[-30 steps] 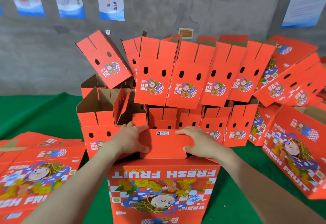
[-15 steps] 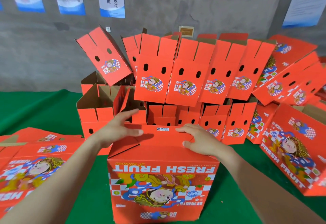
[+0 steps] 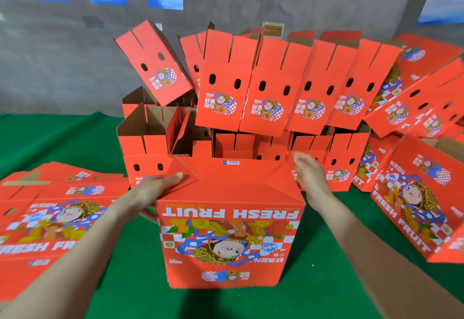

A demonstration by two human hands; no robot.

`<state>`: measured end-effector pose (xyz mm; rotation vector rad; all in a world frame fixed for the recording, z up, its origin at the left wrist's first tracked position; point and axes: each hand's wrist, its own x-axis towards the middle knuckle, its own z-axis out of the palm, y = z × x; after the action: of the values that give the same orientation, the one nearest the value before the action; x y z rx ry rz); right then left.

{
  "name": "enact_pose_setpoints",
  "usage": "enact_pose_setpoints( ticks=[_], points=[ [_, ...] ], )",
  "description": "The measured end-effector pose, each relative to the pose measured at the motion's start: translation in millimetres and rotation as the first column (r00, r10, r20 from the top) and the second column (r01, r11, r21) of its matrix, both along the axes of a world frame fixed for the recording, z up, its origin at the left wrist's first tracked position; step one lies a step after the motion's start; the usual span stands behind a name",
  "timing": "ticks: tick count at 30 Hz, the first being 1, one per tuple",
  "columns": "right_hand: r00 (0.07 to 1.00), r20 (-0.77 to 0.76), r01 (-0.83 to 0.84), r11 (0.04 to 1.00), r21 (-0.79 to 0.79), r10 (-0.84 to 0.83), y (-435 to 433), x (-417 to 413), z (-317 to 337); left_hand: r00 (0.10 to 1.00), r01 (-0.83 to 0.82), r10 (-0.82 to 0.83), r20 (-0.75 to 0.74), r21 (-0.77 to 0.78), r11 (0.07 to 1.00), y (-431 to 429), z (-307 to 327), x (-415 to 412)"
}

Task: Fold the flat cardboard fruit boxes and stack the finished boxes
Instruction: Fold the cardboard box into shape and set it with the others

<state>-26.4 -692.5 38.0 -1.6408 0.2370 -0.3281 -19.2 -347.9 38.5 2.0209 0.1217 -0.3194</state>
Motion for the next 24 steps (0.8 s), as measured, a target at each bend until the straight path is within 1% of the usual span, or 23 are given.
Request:
enact_pose_setpoints(
  ticks=[1, 2, 3, 4, 5, 6, 9, 11, 13, 16, 18, 20, 21, 24],
  points=[
    [0.990, -0.134, 0.036, 0.999, 0.019, -0.033, -5, -7, -10, 1.000, 0.006, -0.006, -0.029, 0.014, 1.000, 3, 2, -3],
    [0.960, -0.280, -0.003, 1.000, -0.011, -0.001, -8, -15, -24, 0.998, 0.015, -0.013, -0.058, 0.025, 1.000, 4, 3, -6],
    [0.910, -0.406, -0.102, 0.994, -0.035, 0.079, -8, -26, -38, 0.997, 0.029, -0.027, -0.074, 0.034, 0.999, 5, 3, -9],
    [0.854, -0.495, -0.211, 0.976, -0.053, 0.157, -6, -37, -50, 0.996, 0.049, -0.045, -0.077, 0.040, 0.998, 4, 4, -12],
    [0.812, -0.545, -0.293, 0.954, -0.069, 0.211, -3, -46, -57, 0.996, 0.065, -0.062, -0.068, 0.041, 0.997, 3, 4, -14],
    [0.791, -0.563, -0.340, 0.937, -0.080, 0.239, -1, -52, -60, 0.996, 0.075, -0.072, -0.054, 0.039, 0.996, 3, 5, -17],
    [0.783, -0.535, -0.423, 0.902, -0.083, 0.318, -6, -60, -49, 0.998, 0.058, -0.058, 0.012, 0.010, 0.998, 6, 10, -23],
    [0.780, -0.510, -0.453, 0.890, -0.057, 0.364, -13, -65, -37, 0.996, 0.047, -0.045, 0.075, -0.021, 0.999, 8, 16, -25],
    [0.781, -0.463, -0.471, 0.882, 0.007, 0.420, -26, -69, -30, 0.990, 0.041, -0.031, 0.140, -0.069, 0.997, 10, 23, -25],
    [0.747, -0.399, -0.551, 0.831, 0.078, 0.532, -38, -76, -20, 0.973, 0.076, -0.044, 0.226, -0.132, 0.988, 10, 30, -27],
    [0.743, -0.382, -0.544, 0.828, 0.137, 0.550, -42, -76, -22, 0.963, 0.096, -0.057, 0.264, -0.138, 0.986, 10, 27, -29],
    [0.760, -0.345, -0.501, 0.835, 0.228, 0.550, -45, -75, -26, 0.961, 0.110, -0.066, 0.269, -0.149, 0.983, 11, 21, -32],
    [0.768, -0.313, -0.493, 0.828, 0.267, 0.558, -47, -76, -28, 0.966, 0.122, -0.072, 0.249, -0.193, 0.974, 12, 16, -33],
    [0.770, -0.216, -0.512, 0.784, 0.352, 0.600, -48, -84, -29, 0.983, 0.114, -0.044, 0.177, -0.406, 0.907, 14, -2, -38]
  ],
)
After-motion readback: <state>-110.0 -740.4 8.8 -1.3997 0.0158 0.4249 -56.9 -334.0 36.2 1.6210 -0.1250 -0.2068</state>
